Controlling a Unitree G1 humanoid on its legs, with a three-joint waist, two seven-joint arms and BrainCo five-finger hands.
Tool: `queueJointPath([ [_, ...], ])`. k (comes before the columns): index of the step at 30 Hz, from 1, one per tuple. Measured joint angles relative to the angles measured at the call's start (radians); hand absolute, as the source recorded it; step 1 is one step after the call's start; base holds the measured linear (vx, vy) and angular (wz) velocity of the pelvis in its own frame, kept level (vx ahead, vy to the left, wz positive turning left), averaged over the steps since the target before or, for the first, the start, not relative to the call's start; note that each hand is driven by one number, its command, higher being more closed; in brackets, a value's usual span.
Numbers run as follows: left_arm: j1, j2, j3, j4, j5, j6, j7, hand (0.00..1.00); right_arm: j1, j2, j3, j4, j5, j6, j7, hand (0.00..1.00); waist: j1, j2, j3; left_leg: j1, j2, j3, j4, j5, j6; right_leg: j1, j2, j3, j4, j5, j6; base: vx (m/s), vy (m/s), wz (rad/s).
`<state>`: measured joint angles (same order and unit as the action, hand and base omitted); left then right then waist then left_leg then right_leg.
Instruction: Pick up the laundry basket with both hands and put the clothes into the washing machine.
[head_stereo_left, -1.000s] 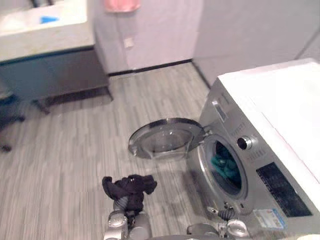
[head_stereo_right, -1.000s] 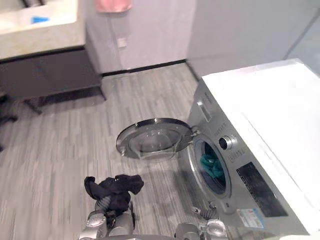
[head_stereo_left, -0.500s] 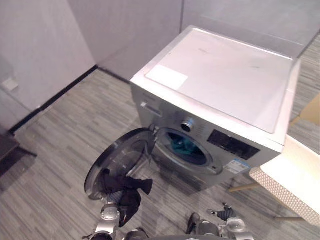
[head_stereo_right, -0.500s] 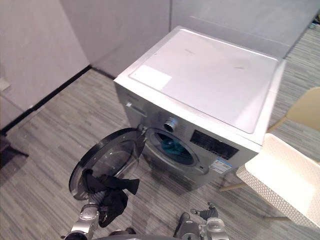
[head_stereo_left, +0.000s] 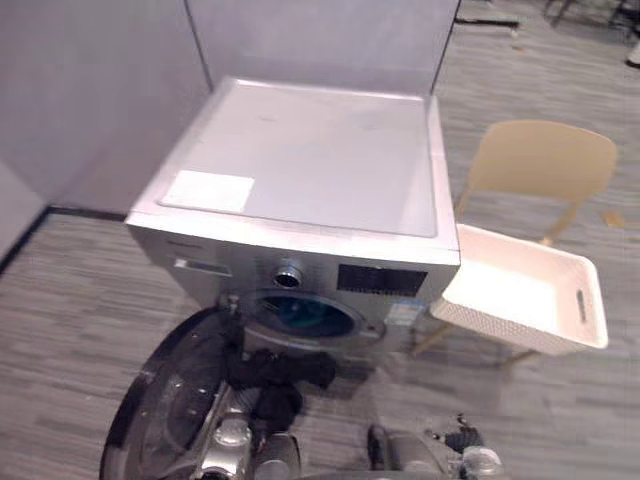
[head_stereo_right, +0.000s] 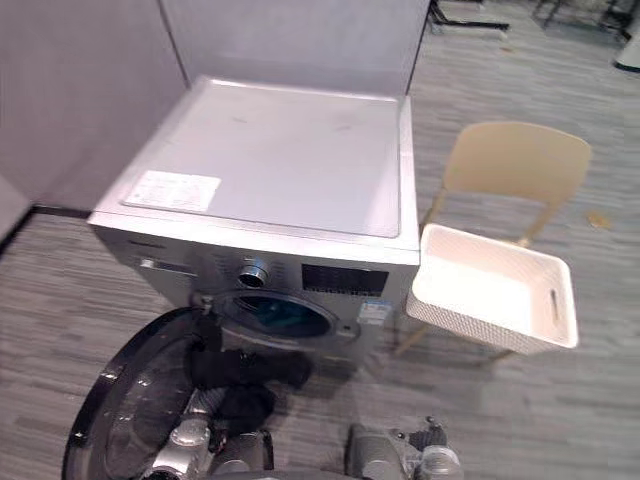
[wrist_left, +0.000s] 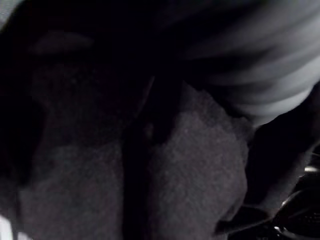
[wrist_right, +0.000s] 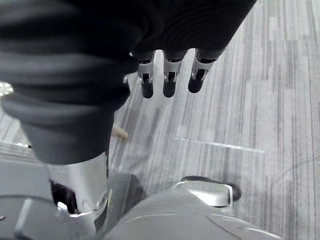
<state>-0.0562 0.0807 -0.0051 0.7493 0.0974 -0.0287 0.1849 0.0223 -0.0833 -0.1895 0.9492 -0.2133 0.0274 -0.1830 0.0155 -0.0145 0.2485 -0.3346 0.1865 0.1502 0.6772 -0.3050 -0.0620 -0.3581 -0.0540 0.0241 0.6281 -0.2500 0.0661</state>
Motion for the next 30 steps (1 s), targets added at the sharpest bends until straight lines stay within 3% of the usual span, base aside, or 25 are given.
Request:
queueJointPath([
  [2, -0.055, 0.000, -0.005, -0.062, -0.026, 0.000, 0.020, 1.00, -0.044, 0.001, 0.004, -0.041, 0.019, 0.000, -0.023, 0.00, 0.001, -0.015, 0.049, -0.086, 0.012, 0.024, 0.107, -0.041, 0.014, -0.101, -0.002, 0.021, 0.104, -0.029, 0.014, -0.16, 0.092, -0.46],
  [4, -0.104, -0.001, -0.009, -0.129, -0.048, 0.000, 0.045, 1.00, -0.082, 0.004, 0.020, -0.104, 0.034, 0.000, -0.042, 0.00, 0.000, -0.009, 0.075, -0.191, 0.032, 0.054, 0.204, -0.088, 0.038, -0.227, -0.005, 0.040, 0.201, -0.060, 0.020, -0.21, 0.080, -0.40],
  [8, -0.178, 0.003, -0.037, -0.310, -0.068, -0.003, 0.104, 1.00, -0.147, 0.020, 0.052, -0.254, 0.068, -0.002, -0.084, 0.00, 0.000, -0.002, 0.121, -0.401, 0.098, 0.074, 0.416, -0.167, 0.046, -0.469, 0.014, 0.066, 0.394, -0.094, 0.012, -0.17, 0.034, -0.38],
  [12, -0.307, 0.015, -0.078, -0.441, -0.063, -0.006, 0.146, 1.00, -0.182, 0.041, 0.054, -0.393, 0.089, -0.014, -0.119, 0.00, -0.003, -0.004, 0.133, -0.609, 0.132, 0.067, 0.552, -0.190, 0.054, -0.694, 0.015, 0.065, 0.523, -0.095, 0.012, -0.14, -0.021, -0.20],
  [15, -0.395, 0.031, -0.092, -0.500, -0.036, -0.006, 0.182, 1.00, -0.184, 0.047, 0.053, -0.459, 0.097, -0.031, -0.135, 0.00, -0.009, -0.004, 0.133, -0.704, 0.143, 0.049, 0.626, -0.200, 0.059, -0.789, 0.018, 0.063, 0.601, -0.109, 0.014, -0.09, -0.054, 0.03],
  [19, -0.563, 0.128, -0.091, -0.562, 0.057, 0.010, 0.286, 1.00, -0.191, 0.059, 0.063, -0.545, 0.101, -0.074, -0.152, 0.00, -0.030, -0.015, 0.140, -0.858, 0.148, -0.006, 0.726, -0.206, 0.054, -0.926, 0.017, 0.047, 0.709, -0.132, -0.001, -0.09, -0.086, 0.14],
  [22, -0.657, 0.175, -0.094, -0.559, 0.131, 0.049, 0.342, 1.00, -0.192, 0.057, 0.064, -0.574, 0.110, -0.103, -0.170, 0.00, -0.033, -0.020, 0.141, -0.918, 0.151, -0.024, 0.766, -0.207, 0.052, -0.982, 0.018, 0.036, 0.752, -0.139, -0.004, -0.08, -0.069, 0.07],
  [25, -0.850, 0.272, -0.115, -0.467, 0.242, 0.105, 0.388, 1.00, -0.196, 0.036, 0.062, -0.592, 0.136, -0.140, -0.179, 0.00, -0.042, -0.033, 0.143, -0.991, 0.155, -0.039, 0.798, -0.205, 0.049, -1.049, 0.021, 0.031, 0.782, -0.142, 0.002, -0.07, -0.044, 0.02],
  [28, -1.072, 0.346, -0.174, -0.311, 0.359, 0.151, 0.384, 1.00, -0.192, 0.020, 0.067, -0.499, 0.134, -0.138, -0.185, 0.00, -0.056, -0.049, 0.152, -1.034, 0.162, -0.043, 0.807, -0.205, 0.050, -1.086, 0.025, 0.030, 0.782, -0.134, 0.002, -0.02, -0.014, -0.05],
  [30, -1.230, 0.390, -0.212, -0.226, 0.438, 0.158, 0.374, 1.00, -0.181, 0.024, 0.071, -0.468, 0.141, -0.139, -0.184, 0.00, -0.061, -0.057, 0.156, -1.073, 0.175, -0.041, 0.819, -0.205, 0.051, -1.126, 0.040, 0.029, 0.778, -0.118, -0.002, 0.01, 0.003, -0.23],
])
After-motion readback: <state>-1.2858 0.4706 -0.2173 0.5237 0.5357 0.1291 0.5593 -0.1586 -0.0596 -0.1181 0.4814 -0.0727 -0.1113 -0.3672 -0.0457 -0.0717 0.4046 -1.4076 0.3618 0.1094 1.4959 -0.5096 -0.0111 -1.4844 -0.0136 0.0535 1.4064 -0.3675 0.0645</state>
